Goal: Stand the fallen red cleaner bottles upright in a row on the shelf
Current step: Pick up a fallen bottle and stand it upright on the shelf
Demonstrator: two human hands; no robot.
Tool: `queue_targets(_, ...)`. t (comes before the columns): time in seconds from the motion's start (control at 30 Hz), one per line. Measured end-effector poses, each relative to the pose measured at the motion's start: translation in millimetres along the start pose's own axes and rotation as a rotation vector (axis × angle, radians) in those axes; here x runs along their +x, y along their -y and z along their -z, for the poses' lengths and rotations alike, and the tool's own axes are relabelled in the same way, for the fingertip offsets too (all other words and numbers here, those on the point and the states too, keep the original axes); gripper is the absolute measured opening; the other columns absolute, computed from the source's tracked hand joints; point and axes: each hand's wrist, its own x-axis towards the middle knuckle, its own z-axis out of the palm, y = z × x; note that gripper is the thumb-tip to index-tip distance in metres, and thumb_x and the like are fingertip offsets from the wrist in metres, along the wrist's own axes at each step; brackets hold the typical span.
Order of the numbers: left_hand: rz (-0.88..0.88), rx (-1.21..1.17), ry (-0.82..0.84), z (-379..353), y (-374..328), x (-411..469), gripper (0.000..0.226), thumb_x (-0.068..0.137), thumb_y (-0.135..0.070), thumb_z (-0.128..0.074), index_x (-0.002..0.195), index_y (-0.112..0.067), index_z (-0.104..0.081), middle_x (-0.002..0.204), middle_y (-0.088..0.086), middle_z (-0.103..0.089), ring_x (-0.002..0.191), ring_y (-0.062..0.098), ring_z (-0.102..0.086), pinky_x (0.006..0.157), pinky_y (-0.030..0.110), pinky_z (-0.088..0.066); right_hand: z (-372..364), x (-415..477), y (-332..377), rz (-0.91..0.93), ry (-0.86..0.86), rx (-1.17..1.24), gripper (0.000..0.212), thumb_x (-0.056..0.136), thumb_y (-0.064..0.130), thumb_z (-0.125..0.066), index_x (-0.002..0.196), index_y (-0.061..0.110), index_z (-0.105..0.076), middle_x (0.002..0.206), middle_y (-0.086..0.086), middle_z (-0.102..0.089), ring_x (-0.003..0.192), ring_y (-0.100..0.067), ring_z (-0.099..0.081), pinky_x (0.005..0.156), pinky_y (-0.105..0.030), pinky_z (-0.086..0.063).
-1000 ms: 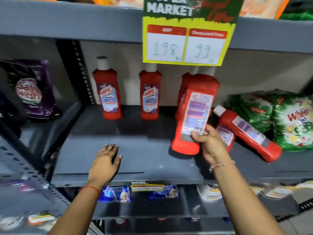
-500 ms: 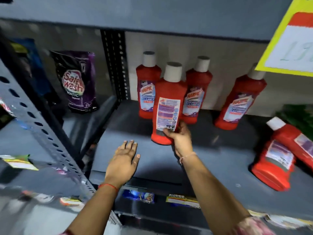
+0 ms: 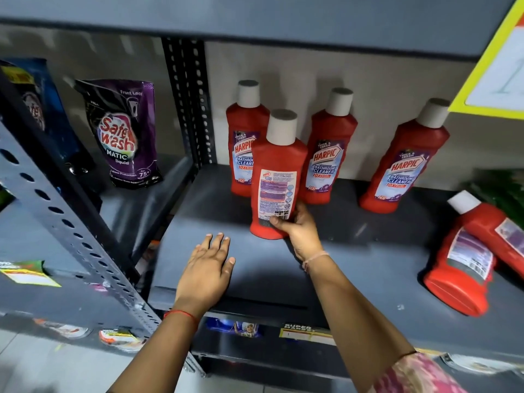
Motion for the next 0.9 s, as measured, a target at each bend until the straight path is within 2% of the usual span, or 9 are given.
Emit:
queue_targets(0.13,0.002,-0.006,0.002,2,-2,-1,0.051,0.096,-0.033,-0.031,0.143,-0.017,-0.021,0.156,0.001,-0.018,0.145,0.017,-0.004,0.119,0.032,-0.003,-1,0,2,-0.015,0.002,-0.013,0.050,0.070,-0.001,-0.072,0.109,0.025,-0.055,0.120,-0.016,-0.061,0.111,-0.033,-0.058,0.101,-0.057,-0.041)
queue_targets(0.23,0.004,-0.005,0.002,3,-3,-2,0.051,0.096,-0.033,-0.030,0.143,-0.017,-0.020,0.156,0.001,-0.018,0.145,0.017,-0.004,0.118,0.032,-0.003,-3,-6,3,0.006,-0.009,-0.126,0.057,0.071,0.006,-0.074,0.119,0.023,-0.048,0.121,-0.008,-0.058,0.113,-0.025,-0.055,0.104,-0.053,-0.040)
queue_targets(0.3,0.007,-0.005,0.003,4,-3,-2,0.051,0.096,-0.034,-0.030,0.143,-0.018,-0.019,0.156,0.001,-0.018,0.145,0.017,-0.004,0.119,0.032,-0.003,-11,-14,-3,0.069,-0.166,-0.273,0.082,0.061,0.015,-0.082,0.130,0.016,-0.038,0.129,-0.007,-0.050,0.120,-0.023,-0.047,0.108,-0.049,-0.035)
queue_targets(0.37,0.011,-0.006,0.005,4,-4,-2,0.051,0.096,-0.034,-0.029,0.143,-0.018,-0.019,0.156,0.001,-0.018,0.145,0.017,-0.003,0.119,0.033,-0.003,-29,-20,-10,0.092,-0.400,-0.470,0.115,0.045,0.033,-0.089,0.138,0.012,-0.024,0.137,-0.015,-0.039,0.128,-0.029,-0.034,0.111,-0.047,-0.027)
queue_targets(0.43,0.010,0.000,0.012,4,-3,-3,0.052,0.096,-0.035,-0.029,0.143,-0.017,-0.019,0.156,0.001,-0.017,0.145,0.017,-0.003,0.120,0.034,-0.004,-52,-25,-14,0.041,-0.564,-0.615,0.131,0.037,0.053,-0.085,0.140,0.010,-0.017,0.136,-0.020,-0.034,0.124,-0.035,-0.030,0.107,-0.048,-0.025)
queue_targets(0.5,0.014,-0.001,0.015,4,-3,-4,0.051,0.096,-0.034,-0.029,0.143,-0.017,-0.019,0.156,0.001,-0.017,0.145,0.016,-0.003,0.120,0.034,-0.004,-68,-25,-16,-0.013,-0.640,-0.702,0.129,0.040,0.059,-0.080,0.140,0.008,-0.017,0.131,-0.022,-0.037,0.118,-0.037,-0.033,0.102,-0.048,-0.028)
queue_targets(0.63,0.011,-0.008,0.013,4,-3,-2,0.051,0.096,-0.034,-0.030,0.143,-0.017,-0.020,0.156,0.001,-0.018,0.145,0.017,-0.005,0.119,0.033,-0.004,-70,-19,-16,-0.033,-0.712,-0.742,0.111,0.053,0.041,-0.078,0.139,0.002,-0.018,0.124,-0.023,-0.040,0.114,-0.038,-0.035,0.101,-0.047,-0.032)
queue_targets(0.8,0.008,-0.015,0.006,2,-2,-2,0.052,0.095,-0.034,-0.031,0.143,-0.017,-0.022,0.156,0.002,-0.019,0.145,0.018,-0.006,0.119,0.034,-0.006,-62,-29,-21,0.093,-0.553,-0.665,0.107,0.057,0.023,-0.072,0.141,0.003,-0.008,0.135,-0.023,-0.034,0.127,-0.037,-0.024,0.111,-0.041,-0.022)
queue_targets(0.9,0.007,-0.010,0.005,2,-1,-2,0.052,0.095,-0.034,-0.031,0.143,-0.017,-0.021,0.156,0.002,-0.019,0.145,0.018,-0.006,0.119,0.034,-0.005,-60,-31,-18,0.082,-0.546,-0.674,0.118,0.054,0.036,-0.081,0.142,0.005,-0.008,0.134,-0.022,-0.030,0.123,-0.032,-0.022,0.109,-0.043,-0.022)
